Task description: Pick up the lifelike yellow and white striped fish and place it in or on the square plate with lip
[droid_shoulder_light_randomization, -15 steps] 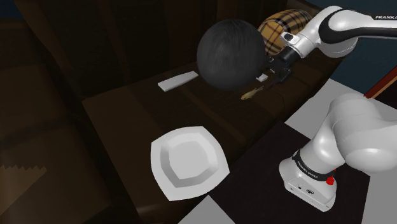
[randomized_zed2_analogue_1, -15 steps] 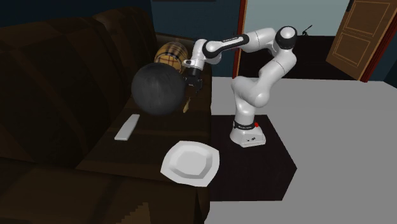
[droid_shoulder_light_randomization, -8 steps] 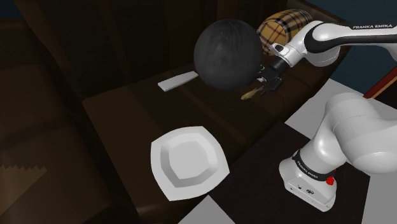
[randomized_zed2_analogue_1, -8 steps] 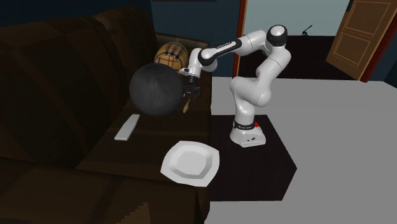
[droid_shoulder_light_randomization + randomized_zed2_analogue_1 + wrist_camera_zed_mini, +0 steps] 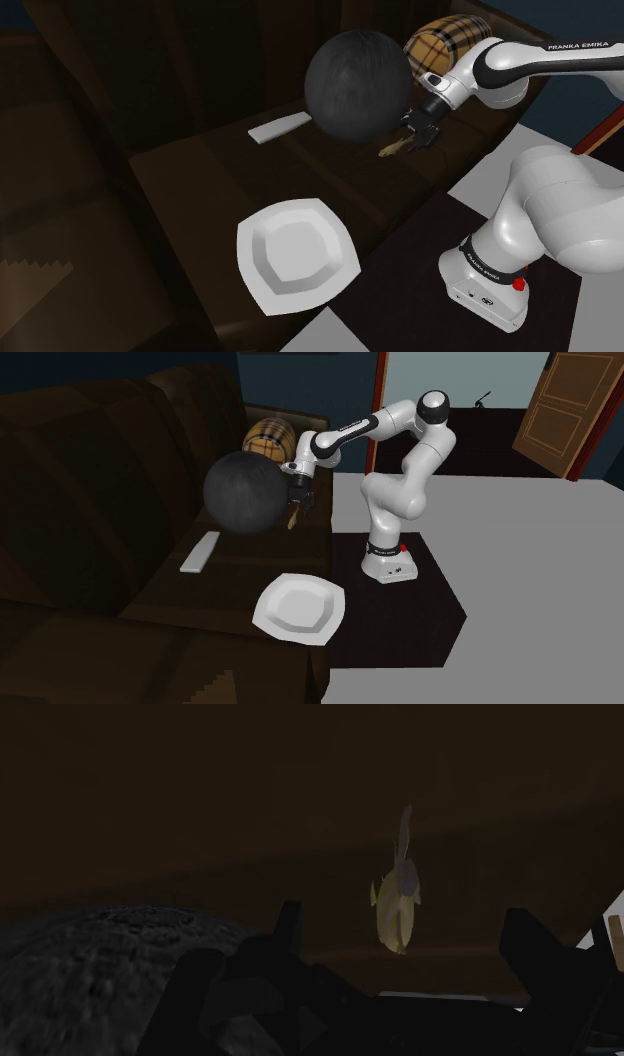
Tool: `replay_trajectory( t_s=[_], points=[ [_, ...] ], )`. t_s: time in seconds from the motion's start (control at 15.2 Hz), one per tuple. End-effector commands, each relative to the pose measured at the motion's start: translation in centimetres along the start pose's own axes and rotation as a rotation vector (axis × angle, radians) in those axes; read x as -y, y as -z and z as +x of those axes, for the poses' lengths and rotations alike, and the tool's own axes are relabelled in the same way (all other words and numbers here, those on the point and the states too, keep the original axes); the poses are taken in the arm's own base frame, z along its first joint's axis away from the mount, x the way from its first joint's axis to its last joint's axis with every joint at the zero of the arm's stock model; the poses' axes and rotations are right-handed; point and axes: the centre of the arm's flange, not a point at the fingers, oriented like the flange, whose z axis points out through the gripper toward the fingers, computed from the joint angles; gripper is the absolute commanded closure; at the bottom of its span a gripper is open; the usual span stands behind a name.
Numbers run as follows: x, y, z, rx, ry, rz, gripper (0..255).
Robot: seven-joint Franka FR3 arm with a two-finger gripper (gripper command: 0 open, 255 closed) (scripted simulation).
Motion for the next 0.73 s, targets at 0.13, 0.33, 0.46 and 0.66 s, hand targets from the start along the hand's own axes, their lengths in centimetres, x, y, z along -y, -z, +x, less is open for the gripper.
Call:
replay_trajectory(
  t_s=[0.13, 0.33, 0.46, 0.66],
  points=[
    [0.04, -0.08, 0.10, 0.000, 0.003, 0.003, 255],
    [0.04, -0.09, 0.09, 0.000, 0.003, 0.003, 255],
    [0.04, -0.09, 0.09, 0.000, 0.003, 0.003, 255],
    [0.01, -0.11, 0.11, 0.000, 0.003, 0.003, 255]
  ],
)
